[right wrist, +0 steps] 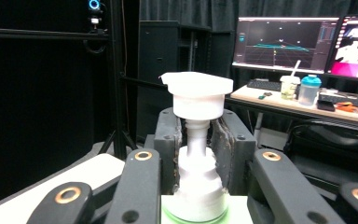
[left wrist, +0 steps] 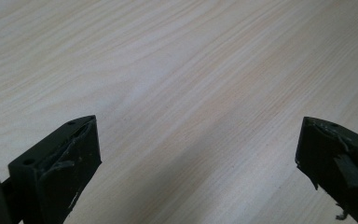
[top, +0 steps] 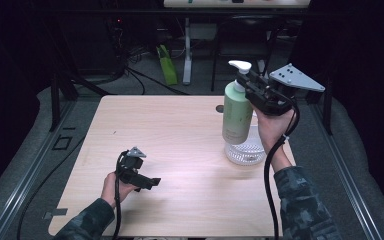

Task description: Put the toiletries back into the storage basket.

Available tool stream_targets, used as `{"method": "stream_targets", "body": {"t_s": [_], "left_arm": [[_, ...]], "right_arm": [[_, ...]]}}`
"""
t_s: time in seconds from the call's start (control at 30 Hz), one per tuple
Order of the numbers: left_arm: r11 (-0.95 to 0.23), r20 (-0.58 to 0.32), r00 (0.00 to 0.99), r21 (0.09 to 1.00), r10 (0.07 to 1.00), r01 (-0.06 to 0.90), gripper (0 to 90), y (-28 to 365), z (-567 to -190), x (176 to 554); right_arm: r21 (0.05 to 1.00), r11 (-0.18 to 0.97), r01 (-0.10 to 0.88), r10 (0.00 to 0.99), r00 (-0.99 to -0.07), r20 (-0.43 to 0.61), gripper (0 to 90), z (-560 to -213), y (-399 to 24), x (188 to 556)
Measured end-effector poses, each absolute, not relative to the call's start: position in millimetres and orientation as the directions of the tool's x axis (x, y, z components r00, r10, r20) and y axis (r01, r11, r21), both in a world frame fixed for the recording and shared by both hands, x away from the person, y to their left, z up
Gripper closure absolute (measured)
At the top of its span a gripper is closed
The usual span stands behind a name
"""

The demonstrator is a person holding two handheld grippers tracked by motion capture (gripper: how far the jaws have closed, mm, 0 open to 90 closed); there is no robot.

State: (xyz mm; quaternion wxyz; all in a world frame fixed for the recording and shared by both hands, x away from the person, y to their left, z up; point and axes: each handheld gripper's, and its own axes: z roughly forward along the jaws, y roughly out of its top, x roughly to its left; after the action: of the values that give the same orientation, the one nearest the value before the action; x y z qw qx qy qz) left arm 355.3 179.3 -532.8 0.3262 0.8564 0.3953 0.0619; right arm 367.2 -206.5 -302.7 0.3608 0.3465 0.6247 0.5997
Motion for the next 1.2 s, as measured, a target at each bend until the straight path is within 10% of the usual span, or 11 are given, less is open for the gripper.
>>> {"method": "stream_targets", "body": {"t_s": [1.2], "left_arm": [[-0.469,-0.154,0.678,0.613,0.719,0.636,0.0,180.2,-532.4,355.1]], "right_arm": [[1.0,0.01,0.022,0.929,-0.37,-0.001,73.4,-305.8,-249.7,379.1]]}}
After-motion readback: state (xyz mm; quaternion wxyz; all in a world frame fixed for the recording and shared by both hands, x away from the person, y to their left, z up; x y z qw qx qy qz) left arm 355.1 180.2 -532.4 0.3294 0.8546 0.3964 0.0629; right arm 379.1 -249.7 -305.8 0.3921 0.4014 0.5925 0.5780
